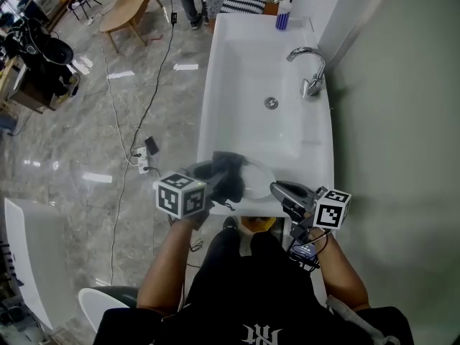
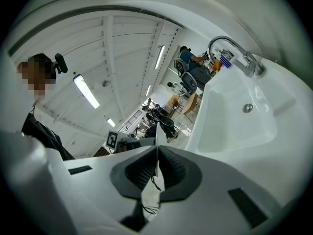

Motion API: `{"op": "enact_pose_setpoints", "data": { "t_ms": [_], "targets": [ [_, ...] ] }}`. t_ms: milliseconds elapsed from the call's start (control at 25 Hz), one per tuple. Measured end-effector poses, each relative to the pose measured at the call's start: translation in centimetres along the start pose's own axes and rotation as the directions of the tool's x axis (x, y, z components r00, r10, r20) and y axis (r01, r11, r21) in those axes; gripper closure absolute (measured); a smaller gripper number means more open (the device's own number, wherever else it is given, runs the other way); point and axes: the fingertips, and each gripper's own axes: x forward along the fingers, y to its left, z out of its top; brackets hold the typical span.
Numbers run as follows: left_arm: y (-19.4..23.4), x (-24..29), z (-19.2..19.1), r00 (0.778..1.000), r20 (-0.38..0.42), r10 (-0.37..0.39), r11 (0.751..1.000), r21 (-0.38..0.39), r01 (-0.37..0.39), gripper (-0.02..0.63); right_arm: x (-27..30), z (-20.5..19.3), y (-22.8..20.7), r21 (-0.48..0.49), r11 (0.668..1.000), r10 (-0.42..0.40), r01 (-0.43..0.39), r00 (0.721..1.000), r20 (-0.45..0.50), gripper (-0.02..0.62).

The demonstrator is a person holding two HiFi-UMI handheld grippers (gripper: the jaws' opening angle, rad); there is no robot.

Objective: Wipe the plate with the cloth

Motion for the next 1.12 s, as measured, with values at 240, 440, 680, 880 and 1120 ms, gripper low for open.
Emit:
{"op": "enact_pose_setpoints", "data": {
  "t_ms": [240,440,680,880,1120],
  "targets": [
    [4.2,-3.4,-0.9,0.995,0.021,0.100,0.993,-0.069,-0.098,0.543,-0.4,0.1,-0.2,-0.006,1.000,-0.018,0.018,1.000,0.014,0.583],
    [0.2,-4.8,0.2,0.995,0.095,-0.024,0.992,-0.121,0.035,0.543,-1.0,0.6,-1.4,0.003,0.997,-0.077,0.077,0.996,0.049,0.584],
    [-11.2,2.1,-0.6,0.948,0.027,-0.318,0.946,-0.051,0.319,0.543,-0.2,1.0,-1.7,-0.003,0.998,-0.059,0.060,0.995,0.075,0.584],
    [-9.4,3.1,-1.4,0.967,0.007,-0.253,0.967,-0.043,0.253,0.543,-0.2,0.6,-0.5,-0.009,1.000,-0.013,0.014,0.999,0.046,0.584],
    [-5.2,1.4,-1.8,0.990,-0.012,-0.138,0.990,-0.022,0.137,0.543,-0.9,0.9,0.6,-0.005,1.000,0.007,-0.007,0.997,0.074,0.584]
  ]
}}
